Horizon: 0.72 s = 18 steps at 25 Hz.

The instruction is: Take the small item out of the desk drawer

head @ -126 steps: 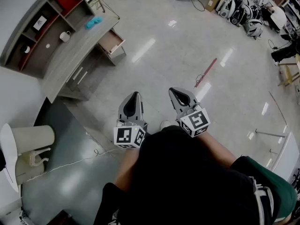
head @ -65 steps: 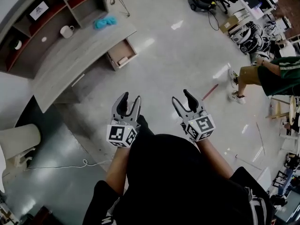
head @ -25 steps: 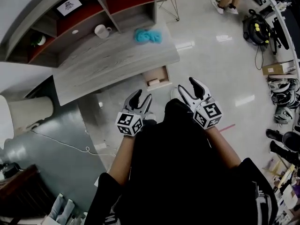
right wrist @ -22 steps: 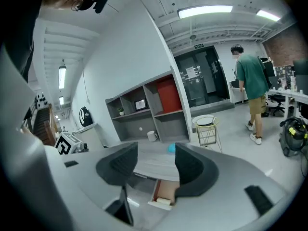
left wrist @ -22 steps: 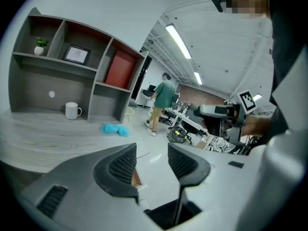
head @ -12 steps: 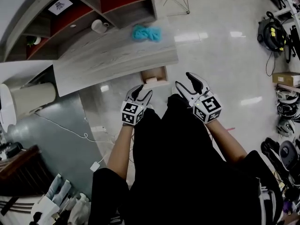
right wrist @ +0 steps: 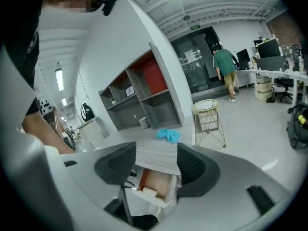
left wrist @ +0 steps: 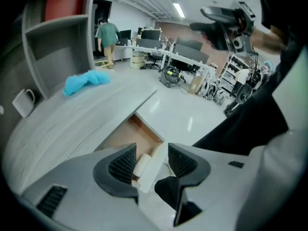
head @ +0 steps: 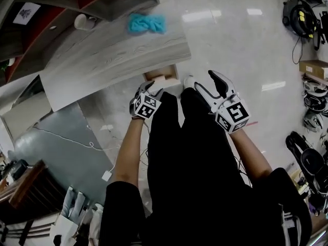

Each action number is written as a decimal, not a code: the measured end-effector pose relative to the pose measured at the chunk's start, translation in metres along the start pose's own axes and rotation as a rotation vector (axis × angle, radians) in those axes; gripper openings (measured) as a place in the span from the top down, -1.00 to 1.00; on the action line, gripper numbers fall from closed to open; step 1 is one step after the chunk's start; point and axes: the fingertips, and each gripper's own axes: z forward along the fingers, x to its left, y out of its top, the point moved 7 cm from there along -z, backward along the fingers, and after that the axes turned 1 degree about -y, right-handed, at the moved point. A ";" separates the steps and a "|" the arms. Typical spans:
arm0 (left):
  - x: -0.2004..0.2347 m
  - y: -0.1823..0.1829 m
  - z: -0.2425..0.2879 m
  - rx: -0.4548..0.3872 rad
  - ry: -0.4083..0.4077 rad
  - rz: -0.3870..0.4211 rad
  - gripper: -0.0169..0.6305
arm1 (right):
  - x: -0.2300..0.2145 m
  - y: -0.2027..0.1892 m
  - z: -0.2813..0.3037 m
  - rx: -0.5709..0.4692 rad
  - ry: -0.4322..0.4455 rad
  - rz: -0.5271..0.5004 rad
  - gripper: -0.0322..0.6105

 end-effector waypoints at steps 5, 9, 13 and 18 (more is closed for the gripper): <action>0.011 -0.022 0.054 0.094 -0.050 0.016 0.37 | -0.005 -0.025 0.016 0.016 -0.003 0.047 0.12; 0.020 -0.033 0.080 0.130 -0.061 0.016 0.37 | -0.005 -0.039 0.030 0.036 0.004 0.070 0.12; 0.027 -0.038 0.102 0.159 -0.060 0.074 0.37 | -0.012 -0.055 0.046 0.058 0.013 0.099 0.12; 0.036 -0.049 0.126 0.199 -0.060 0.106 0.36 | -0.020 -0.072 0.059 0.090 0.021 0.086 0.12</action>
